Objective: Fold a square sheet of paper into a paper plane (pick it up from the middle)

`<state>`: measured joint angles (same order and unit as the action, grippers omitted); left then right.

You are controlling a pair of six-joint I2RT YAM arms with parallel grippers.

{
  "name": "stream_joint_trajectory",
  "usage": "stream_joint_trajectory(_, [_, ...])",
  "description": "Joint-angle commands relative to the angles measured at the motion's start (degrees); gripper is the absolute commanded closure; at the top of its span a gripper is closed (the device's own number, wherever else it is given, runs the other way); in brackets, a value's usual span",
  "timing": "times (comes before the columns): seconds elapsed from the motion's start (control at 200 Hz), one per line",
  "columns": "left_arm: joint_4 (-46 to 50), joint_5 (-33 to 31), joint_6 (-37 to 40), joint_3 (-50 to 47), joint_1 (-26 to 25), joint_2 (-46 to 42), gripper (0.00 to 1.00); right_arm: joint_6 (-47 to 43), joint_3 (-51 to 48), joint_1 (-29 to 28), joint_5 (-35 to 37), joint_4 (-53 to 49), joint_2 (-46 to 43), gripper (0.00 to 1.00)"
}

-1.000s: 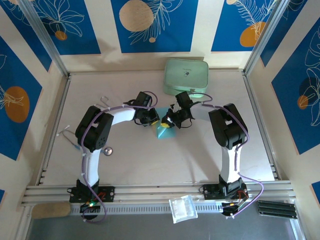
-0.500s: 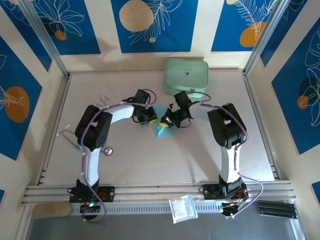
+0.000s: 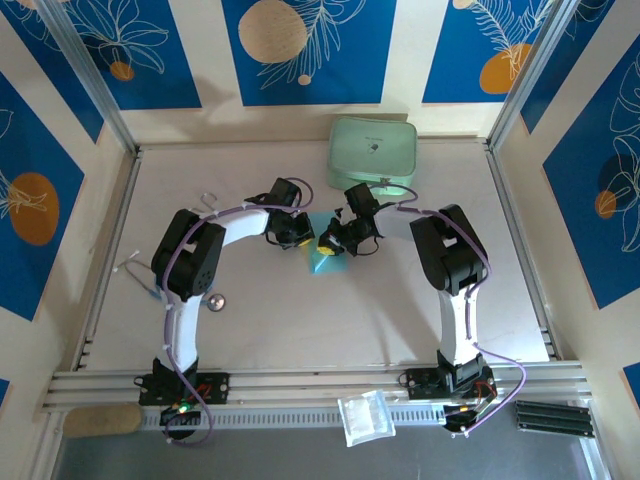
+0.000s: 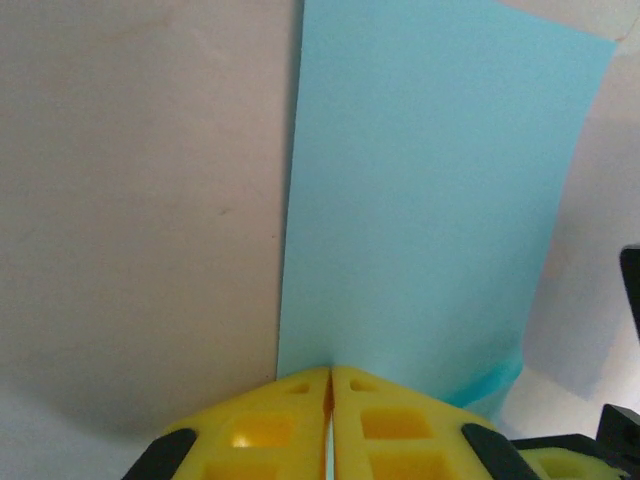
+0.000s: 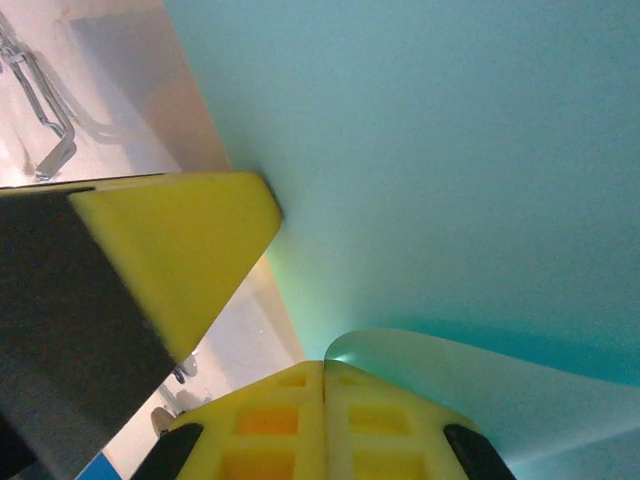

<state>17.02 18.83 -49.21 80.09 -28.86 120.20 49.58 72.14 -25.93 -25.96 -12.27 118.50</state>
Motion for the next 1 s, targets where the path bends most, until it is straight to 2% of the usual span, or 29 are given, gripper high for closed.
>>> stream_joint_trajectory(0.0, [2.9, -0.4, -1.0, -0.9, 0.3, 1.2, 0.90, 0.2, 1.4, -0.4, -1.5, 0.6, 1.1, 1.00])
stream_joint_trajectory(0.165, [0.7, 2.8, -0.9, 0.3, 0.5, -1.5, 0.87, -0.4, 1.7, -0.4, -1.3, -0.4, 1.0, 1.00])
stream_joint_trajectory(0.405, [0.8, 1.2, 0.5, 2.6, 2.7, -2.9, 0.81, -1.1, 1.2, -0.4, -0.9, -1.4, 0.6, 1.00])
stream_joint_trajectory(0.595, [4.3, -1.0, 2.8, 4.7, 3.0, 0.4, 0.83, -1.3, 1.6, -0.4, -0.9, -1.5, 0.7, 1.00])
stream_joint_trajectory(0.995, [4.3, 1.1, 2.9, 4.4, 2.5, 2.8, 0.86, -0.7, 2.0, -0.4, -1.2, 0.2, 1.3, 1.00])
